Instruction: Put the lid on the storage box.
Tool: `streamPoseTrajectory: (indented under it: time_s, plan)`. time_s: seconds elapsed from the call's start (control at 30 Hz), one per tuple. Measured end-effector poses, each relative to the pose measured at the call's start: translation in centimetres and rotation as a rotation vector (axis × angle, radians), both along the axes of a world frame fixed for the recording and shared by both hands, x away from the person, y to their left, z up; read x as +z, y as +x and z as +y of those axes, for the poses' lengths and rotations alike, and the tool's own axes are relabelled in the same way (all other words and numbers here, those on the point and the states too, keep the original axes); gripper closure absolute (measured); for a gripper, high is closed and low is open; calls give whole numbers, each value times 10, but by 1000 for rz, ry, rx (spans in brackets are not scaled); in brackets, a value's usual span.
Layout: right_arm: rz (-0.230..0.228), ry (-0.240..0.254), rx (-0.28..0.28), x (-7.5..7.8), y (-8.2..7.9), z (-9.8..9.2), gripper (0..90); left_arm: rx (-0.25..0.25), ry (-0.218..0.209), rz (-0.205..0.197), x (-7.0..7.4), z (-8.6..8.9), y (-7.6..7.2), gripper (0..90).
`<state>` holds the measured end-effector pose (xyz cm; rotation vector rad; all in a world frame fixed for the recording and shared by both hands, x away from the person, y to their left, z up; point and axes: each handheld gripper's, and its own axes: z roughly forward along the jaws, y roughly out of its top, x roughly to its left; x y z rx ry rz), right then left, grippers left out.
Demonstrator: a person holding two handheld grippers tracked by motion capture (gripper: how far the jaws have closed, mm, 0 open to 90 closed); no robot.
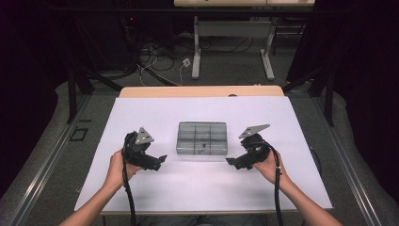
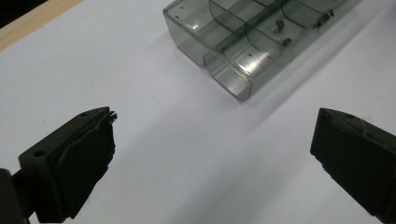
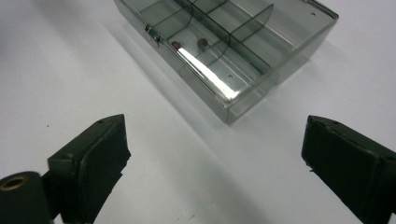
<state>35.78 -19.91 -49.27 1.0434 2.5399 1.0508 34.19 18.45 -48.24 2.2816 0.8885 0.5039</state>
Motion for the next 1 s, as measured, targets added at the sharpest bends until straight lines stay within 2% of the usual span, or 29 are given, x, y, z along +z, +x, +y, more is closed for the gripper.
streamPoseTrajectory:
  time_s: [0.17, 0.27, 0.3, 0.33, 0.53, 0.67, 0.73, 0.83, 0.9, 0.93, 0.97, 1.0]
  plan:
    - [4, -2, -13, 2, -12, -9, 45, -7, 13, 9, -3, 5, -15, 0]
    - [-3, -25, -21, 2, -21, -12, 36, 0, 12, 32, -7, 7, -23, 0]
    - [-1, -31, -19, 3, -23, -13, 29, 3, 10, 23, -8, 8, -26, 0]
    - [-9, -24, -23, 4, -26, -15, 29, 4, 20, 25, -9, 9, -29, 0]
    - [-35, -5, -35, 2, -47, -26, 17, 14, 14, 29, -15, 17, -46, 0]
    - [0, -13, -47, -5, -59, -35, 0, 12, 26, 26, -19, 19, -57, 0]
    - [-2, -8, -50, -9, -65, -39, 0, 14, 31, 28, -21, 20, -61, 0]
    - [-18, 8, -61, -14, -71, -45, 0, 10, 24, 16, -25, 19, -65, 0]
    - [-13, 37, -71, -15, -74, -50, 0, 5, 30, 3, -29, 18, -67, 0]
    - [-25, 51, -78, -17, -75, -51, 0, 0, 30, 8, -31, 18, -67, 0]
    - [-35, 45, -82, -17, -76, -52, 0, -5, 32, 21, -31, 18, -67, 0]
    - [-38, 40, -79, -16, -78, -53, 0, -8, 34, 10, -32, 18, -66, 0]
